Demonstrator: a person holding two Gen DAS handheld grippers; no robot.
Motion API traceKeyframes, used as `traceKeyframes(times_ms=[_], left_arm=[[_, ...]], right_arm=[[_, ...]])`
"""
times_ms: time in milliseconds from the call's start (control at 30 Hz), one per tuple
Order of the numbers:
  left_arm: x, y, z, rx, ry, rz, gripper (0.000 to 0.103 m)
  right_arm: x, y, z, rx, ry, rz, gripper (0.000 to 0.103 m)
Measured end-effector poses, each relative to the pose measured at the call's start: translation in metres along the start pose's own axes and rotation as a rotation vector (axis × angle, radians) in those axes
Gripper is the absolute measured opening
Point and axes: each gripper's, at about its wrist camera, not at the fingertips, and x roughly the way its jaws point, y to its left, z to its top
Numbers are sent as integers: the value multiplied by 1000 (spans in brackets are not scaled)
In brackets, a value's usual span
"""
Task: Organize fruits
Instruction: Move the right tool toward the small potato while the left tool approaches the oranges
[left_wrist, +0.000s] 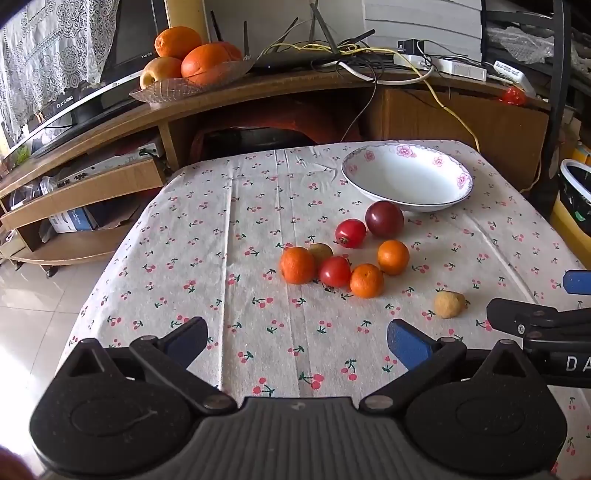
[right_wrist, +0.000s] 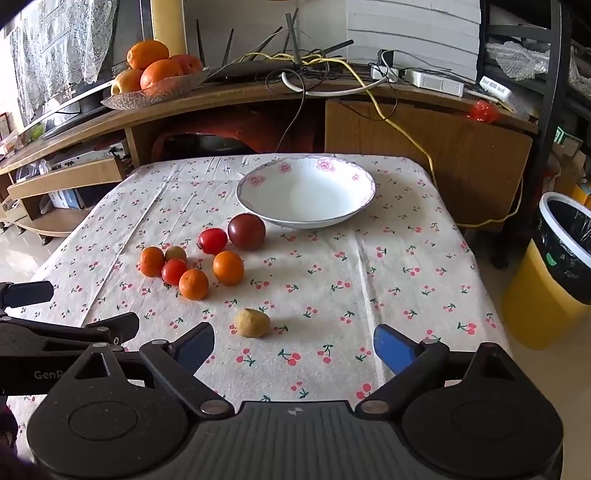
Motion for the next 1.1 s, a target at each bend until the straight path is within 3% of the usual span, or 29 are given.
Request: traceKeyframes(times_ms=[1100], left_arm=[[5,4,0,-10,9,-19,103]], right_arm=[[10,5,-4,-5,63,34,76]])
